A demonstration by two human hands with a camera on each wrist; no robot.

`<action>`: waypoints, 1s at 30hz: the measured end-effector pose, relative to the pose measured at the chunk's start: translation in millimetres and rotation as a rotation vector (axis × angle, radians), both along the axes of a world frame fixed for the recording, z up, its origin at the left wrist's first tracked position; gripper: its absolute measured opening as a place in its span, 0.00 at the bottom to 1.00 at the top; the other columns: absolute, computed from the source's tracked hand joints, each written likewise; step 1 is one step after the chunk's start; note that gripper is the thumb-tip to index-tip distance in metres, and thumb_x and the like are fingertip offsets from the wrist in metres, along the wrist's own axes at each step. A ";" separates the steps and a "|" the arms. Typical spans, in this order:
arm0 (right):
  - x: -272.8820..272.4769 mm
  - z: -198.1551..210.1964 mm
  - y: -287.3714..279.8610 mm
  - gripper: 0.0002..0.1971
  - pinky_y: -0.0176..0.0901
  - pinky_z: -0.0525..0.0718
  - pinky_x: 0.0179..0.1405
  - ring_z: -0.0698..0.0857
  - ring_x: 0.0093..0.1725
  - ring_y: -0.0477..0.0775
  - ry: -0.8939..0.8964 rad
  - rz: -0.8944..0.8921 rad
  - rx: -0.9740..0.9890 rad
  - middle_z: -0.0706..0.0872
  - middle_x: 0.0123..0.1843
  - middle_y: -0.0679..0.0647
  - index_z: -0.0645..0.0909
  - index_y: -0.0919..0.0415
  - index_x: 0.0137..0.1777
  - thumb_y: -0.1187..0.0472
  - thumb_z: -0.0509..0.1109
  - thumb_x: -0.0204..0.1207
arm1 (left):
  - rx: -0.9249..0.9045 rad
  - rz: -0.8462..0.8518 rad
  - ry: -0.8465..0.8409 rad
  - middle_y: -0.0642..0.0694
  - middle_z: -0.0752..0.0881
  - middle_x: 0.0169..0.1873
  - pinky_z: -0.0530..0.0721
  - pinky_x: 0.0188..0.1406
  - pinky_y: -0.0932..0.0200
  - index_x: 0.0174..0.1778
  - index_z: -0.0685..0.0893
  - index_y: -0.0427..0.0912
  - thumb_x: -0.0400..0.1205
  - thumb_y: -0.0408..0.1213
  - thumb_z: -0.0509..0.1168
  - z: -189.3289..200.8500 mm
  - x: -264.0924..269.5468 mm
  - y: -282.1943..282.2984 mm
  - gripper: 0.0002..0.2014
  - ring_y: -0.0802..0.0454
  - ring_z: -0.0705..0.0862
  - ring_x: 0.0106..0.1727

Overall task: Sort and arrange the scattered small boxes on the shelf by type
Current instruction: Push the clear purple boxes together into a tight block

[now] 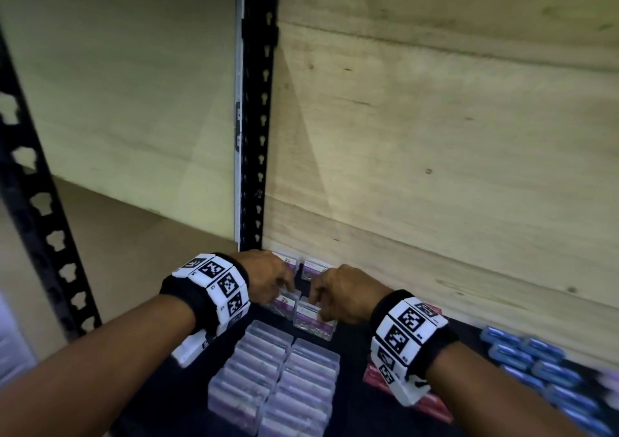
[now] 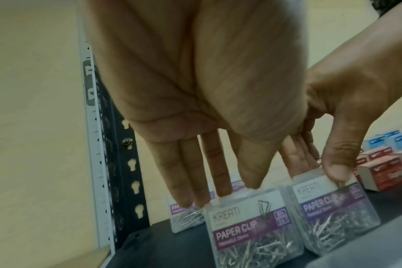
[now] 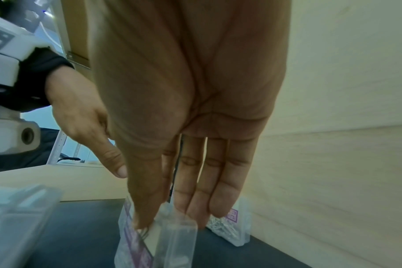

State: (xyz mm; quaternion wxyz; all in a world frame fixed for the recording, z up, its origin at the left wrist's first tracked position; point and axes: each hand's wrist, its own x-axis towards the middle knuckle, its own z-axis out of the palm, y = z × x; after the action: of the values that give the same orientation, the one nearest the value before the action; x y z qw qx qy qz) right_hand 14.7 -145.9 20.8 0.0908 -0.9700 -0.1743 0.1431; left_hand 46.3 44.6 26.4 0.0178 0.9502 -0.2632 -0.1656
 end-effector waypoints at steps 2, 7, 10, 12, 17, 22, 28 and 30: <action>-8.6 1.7 -0.3 0.14 0.46 0.86 0.58 0.87 0.55 0.51 0.012 0.006 0.004 0.89 0.58 0.49 0.86 0.52 0.60 0.60 0.79 0.74 | 0.020 -0.022 0.009 0.53 0.81 0.69 0.80 0.64 0.57 0.70 0.81 0.59 0.85 0.38 0.62 0.8 -5.2 -0.8 0.19 0.52 0.80 0.66; -24.6 4.6 -0.2 0.13 0.44 0.85 0.57 0.87 0.53 0.50 0.030 0.005 0.024 0.90 0.55 0.49 0.87 0.53 0.58 0.61 0.79 0.74 | 0.040 -0.064 -0.006 0.52 0.81 0.69 0.76 0.57 0.65 0.71 0.80 0.57 0.86 0.37 0.60 5.4 -22.5 -3.5 0.19 0.51 0.81 0.66; -32.2 5.7 0.2 0.14 0.43 0.85 0.57 0.87 0.52 0.50 0.031 0.013 0.017 0.90 0.54 0.49 0.87 0.54 0.58 0.62 0.79 0.74 | 0.044 -0.068 -0.007 0.53 0.80 0.69 0.77 0.60 0.63 0.70 0.81 0.59 0.85 0.38 0.60 5.4 -31.0 -2.4 0.19 0.51 0.80 0.66; -37.7 7.1 -0.2 0.14 0.41 0.83 0.54 0.85 0.50 0.48 0.033 0.019 0.019 0.90 0.54 0.49 0.87 0.54 0.59 0.62 0.79 0.74 | 0.040 -0.061 0.004 0.54 0.80 0.68 0.76 0.58 0.64 0.69 0.81 0.60 0.84 0.39 0.61 5.1 -35.6 -1.3 0.18 0.52 0.80 0.66; -47.9 10.2 -0.4 0.12 0.38 0.80 0.50 0.84 0.48 0.45 0.034 0.053 -0.013 0.90 0.53 0.48 0.87 0.54 0.59 0.62 0.76 0.77 | 0.034 -0.073 0.028 0.54 0.82 0.66 0.76 0.56 0.66 0.68 0.81 0.60 0.85 0.39 0.61 7.0 -45.4 0.0 0.17 0.54 0.82 0.63; -48.0 10.5 -3.7 0.12 0.36 0.80 0.48 0.84 0.47 0.44 0.058 0.069 -0.011 0.89 0.49 0.45 0.87 0.53 0.59 0.65 0.72 0.79 | 0.047 -0.077 0.036 0.53 0.83 0.64 0.77 0.57 0.64 0.68 0.82 0.58 0.85 0.40 0.61 9.7 -49.6 -3.4 0.16 0.53 0.82 0.62; -28.6 15.5 -12.3 0.10 0.38 0.78 0.51 0.83 0.49 0.45 0.047 0.046 -0.009 0.85 0.47 0.43 0.86 0.52 0.60 0.56 0.72 0.80 | -0.066 0.014 0.036 0.59 0.85 0.52 0.78 0.51 0.66 0.63 0.83 0.56 0.84 0.46 0.63 5.1 -26.0 -0.6 0.12 0.60 0.82 0.49; -14.3 17.0 -18.3 0.10 0.42 0.82 0.56 0.85 0.53 0.49 -0.006 0.000 -0.008 0.87 0.52 0.46 0.86 0.51 0.59 0.53 0.73 0.79 | -0.085 0.044 -0.021 0.59 0.83 0.50 0.78 0.53 0.65 0.64 0.83 0.56 0.84 0.48 0.63 3.4 -14.7 -0.3 0.13 0.59 0.81 0.50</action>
State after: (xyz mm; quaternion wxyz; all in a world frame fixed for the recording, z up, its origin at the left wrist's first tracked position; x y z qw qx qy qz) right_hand 0.4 -164.2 37.8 0.0863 -0.9708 -0.1740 0.1411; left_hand 31.6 44.3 29.8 0.0589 0.9559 -0.2495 -0.1436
